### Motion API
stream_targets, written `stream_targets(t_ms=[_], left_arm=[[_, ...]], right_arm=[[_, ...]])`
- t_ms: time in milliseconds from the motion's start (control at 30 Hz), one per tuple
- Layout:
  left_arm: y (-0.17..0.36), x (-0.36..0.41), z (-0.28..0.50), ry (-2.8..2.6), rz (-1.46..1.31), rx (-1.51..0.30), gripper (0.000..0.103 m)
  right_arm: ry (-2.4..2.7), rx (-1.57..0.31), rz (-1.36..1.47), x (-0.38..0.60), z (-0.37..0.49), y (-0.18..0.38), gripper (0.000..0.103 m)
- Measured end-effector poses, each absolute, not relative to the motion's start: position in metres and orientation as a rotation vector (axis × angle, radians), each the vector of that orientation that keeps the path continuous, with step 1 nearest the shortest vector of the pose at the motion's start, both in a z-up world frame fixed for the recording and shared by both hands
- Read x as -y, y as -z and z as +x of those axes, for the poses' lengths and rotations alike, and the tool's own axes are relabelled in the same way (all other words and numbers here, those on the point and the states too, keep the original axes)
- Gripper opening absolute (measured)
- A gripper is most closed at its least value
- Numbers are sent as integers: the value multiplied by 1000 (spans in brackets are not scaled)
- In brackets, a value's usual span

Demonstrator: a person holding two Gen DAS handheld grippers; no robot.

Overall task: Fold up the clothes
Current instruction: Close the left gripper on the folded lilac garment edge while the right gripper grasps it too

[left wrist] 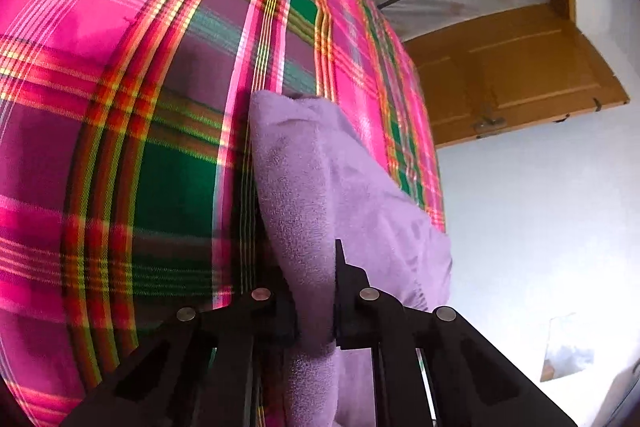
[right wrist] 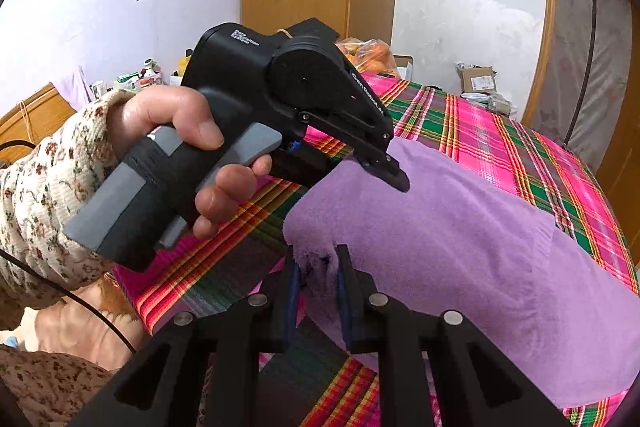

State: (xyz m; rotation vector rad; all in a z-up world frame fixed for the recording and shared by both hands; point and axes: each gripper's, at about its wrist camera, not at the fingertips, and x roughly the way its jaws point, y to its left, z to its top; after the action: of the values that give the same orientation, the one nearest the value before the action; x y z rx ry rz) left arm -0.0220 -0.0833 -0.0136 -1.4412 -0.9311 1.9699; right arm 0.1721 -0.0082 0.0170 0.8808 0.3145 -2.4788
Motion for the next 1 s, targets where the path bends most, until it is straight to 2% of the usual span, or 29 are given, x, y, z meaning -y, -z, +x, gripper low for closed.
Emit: stream_targets(t_ms=[200,1000], left_arm=[[14,85,-25,-2007,-1406,886,10],[3,138,-9,-2063,-1356,911,10]], right_arm=[[2465,-329,908,17,168,-12,16],[2338,-316,914,50,152,-13,15]])
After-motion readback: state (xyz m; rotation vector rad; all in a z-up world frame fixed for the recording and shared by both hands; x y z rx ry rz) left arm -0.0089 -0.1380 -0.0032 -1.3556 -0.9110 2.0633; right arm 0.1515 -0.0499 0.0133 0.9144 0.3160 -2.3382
